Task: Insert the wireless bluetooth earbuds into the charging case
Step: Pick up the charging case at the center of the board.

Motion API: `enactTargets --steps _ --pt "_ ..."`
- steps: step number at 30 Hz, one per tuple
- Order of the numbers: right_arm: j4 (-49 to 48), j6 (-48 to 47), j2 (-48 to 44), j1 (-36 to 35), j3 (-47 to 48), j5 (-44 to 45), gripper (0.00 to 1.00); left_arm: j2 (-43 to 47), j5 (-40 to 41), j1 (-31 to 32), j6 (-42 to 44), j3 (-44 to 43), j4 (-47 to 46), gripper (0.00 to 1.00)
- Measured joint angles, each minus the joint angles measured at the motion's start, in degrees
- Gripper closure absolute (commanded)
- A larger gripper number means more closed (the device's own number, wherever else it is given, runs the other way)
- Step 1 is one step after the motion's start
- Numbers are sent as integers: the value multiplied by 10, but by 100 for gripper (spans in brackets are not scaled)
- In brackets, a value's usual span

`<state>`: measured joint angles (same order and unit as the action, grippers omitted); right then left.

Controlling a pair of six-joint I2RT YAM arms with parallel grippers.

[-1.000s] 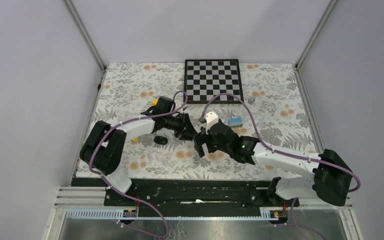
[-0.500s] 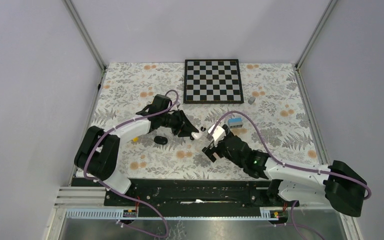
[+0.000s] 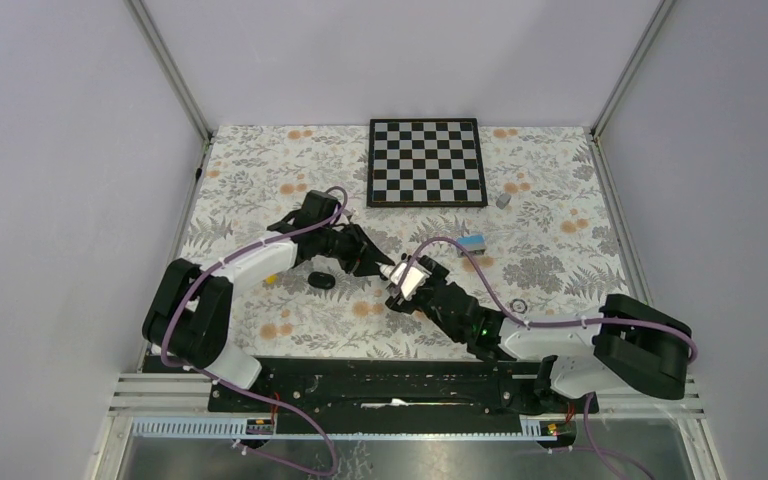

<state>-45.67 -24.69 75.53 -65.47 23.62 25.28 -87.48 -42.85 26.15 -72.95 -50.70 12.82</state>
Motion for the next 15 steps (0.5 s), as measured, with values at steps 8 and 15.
enactTargets --steps 8,15 --pt "-14 -6 63 0 38 6 53 0 12 -3 13 -48 82 100" --pt "-14 1 97 0 72 6 41 0 18 -4 22 -62 125 100"
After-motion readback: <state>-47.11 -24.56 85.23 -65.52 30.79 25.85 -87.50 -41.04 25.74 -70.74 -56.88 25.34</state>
